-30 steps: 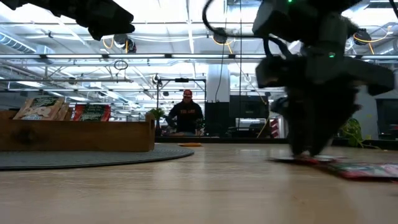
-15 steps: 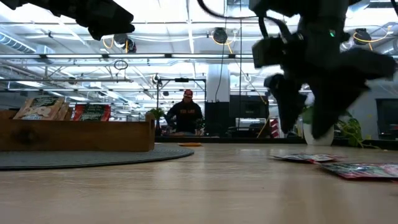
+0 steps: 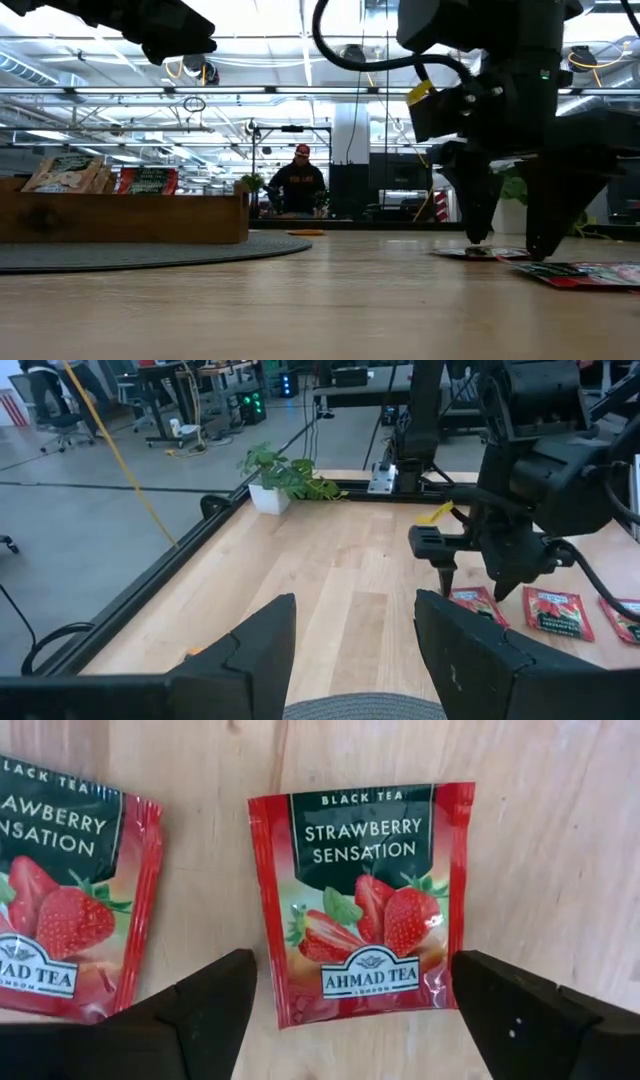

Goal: Pick & Place Tea
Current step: Put the red tea bag into the middle section of the wooden organizer

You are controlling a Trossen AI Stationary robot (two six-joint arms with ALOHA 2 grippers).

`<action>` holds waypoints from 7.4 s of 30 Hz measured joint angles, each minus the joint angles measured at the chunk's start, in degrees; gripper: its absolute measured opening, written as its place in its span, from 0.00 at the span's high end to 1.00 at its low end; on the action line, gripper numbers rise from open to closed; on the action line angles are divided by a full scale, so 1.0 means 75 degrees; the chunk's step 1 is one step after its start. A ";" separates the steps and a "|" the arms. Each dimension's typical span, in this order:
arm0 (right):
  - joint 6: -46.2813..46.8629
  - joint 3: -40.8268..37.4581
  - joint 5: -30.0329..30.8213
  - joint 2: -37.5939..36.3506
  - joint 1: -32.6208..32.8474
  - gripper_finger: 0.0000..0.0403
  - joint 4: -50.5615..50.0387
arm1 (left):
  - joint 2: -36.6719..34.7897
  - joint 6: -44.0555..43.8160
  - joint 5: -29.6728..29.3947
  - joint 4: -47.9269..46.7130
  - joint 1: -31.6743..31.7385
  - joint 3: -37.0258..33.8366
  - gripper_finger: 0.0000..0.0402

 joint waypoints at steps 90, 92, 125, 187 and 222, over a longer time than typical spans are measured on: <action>-0.6183 -0.2841 0.5278 -0.0191 -0.0883 1.00 1.2203 | 0.5101 -0.5020 0.2475 0.1657 0.1164 0.2063 0.48; -0.6185 -0.2841 0.5283 -0.0191 -0.0839 1.00 1.2211 | 0.5247 -0.4656 0.2492 0.0865 0.1167 0.2509 0.48; -0.5769 -0.2827 0.4283 -0.0211 -0.0736 1.00 1.2522 | 0.6198 0.0957 0.1471 -0.0306 0.1108 0.3244 0.48; -0.5632 -0.2830 0.4275 -0.0194 -0.0742 1.00 1.2461 | 0.6184 0.1336 0.0804 -0.1457 0.0686 0.3839 0.99; -0.5489 -0.2830 0.4471 -0.0194 -0.0549 0.94 1.2716 | 0.4178 0.0499 0.1084 -0.8891 -0.0997 0.3838 1.00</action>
